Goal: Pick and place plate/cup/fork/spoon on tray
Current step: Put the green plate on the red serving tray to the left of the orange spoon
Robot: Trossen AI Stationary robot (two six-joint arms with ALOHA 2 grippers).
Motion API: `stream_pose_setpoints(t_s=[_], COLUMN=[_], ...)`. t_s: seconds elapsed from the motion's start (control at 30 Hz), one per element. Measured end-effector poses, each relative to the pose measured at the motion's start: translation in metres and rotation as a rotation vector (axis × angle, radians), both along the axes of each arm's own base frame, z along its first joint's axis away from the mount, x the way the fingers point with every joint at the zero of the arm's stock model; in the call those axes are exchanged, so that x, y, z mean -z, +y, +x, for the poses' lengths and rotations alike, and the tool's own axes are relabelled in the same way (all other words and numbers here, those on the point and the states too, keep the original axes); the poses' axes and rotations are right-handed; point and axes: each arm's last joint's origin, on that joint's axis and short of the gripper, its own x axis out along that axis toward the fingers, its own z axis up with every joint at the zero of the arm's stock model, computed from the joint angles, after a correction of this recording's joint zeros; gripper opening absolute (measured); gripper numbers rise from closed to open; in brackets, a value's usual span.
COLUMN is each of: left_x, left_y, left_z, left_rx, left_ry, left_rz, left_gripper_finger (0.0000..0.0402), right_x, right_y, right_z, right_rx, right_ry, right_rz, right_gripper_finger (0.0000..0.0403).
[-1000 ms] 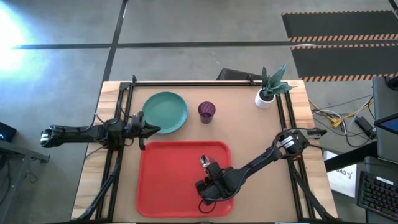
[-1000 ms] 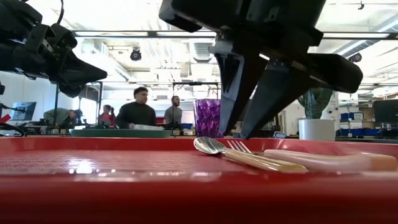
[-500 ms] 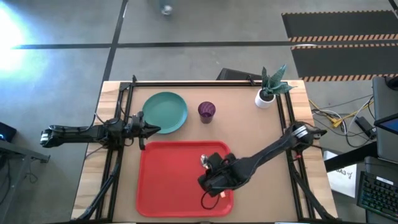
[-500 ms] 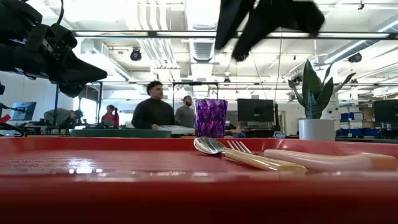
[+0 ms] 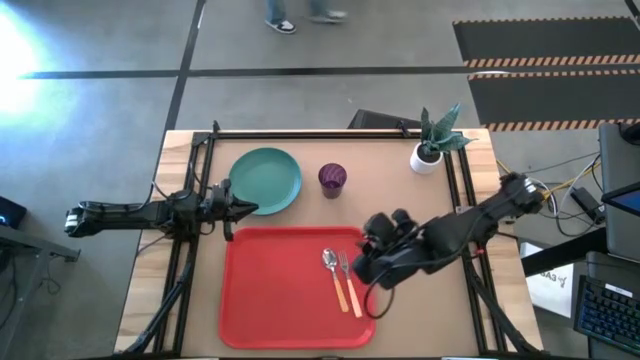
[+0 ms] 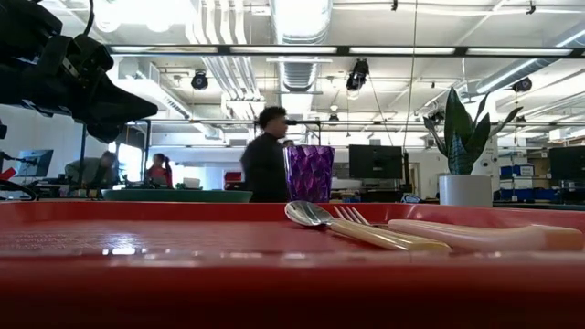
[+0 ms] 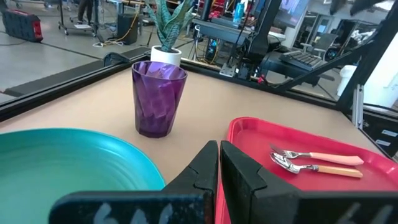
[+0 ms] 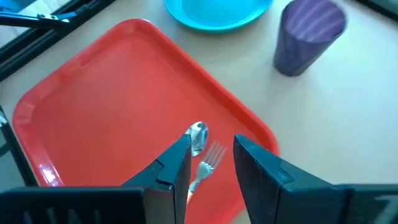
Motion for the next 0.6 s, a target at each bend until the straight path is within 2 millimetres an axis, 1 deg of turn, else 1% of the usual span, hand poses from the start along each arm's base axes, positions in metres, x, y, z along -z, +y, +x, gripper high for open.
stream_pose_setpoints(t_s=[0.13, 0.23, 0.4, 0.5, 0.6], left_x=[0.000, 0.000, 0.000, -0.003, -0.009], left_y=[0.000, 0.000, 0.000, 0.001, 0.001], left_z=[0.000, 0.000, 0.000, 0.000, 0.001], left_rx=[0.000, 0.000, 0.000, -0.020, -0.027], left_ry=[0.000, 0.001, -0.001, -0.029, -0.097], left_rz=[0.000, 0.000, 0.000, 0.005, 0.009], left_gripper_finger=[0.0000, 0.0000, 0.0000, 0.0000, 0.0000], right_x=[-0.009, -0.011, -0.010, -0.009, -0.008], right_y=[-0.007, -0.008, -0.009, -0.015, -0.023], right_z=[-0.013, -0.016, -0.016, -0.012, -0.006], right_rx=[-0.007, -0.015, -0.100, -0.097, -0.120], right_ry=[0.019, 0.033, 0.074, 0.077, 0.103], right_rz=[-0.013, -0.022, -0.075, -0.135, -0.180], right_gripper_finger=[0.0107, 0.0107, 0.0107, 0.0107, 0.0107])
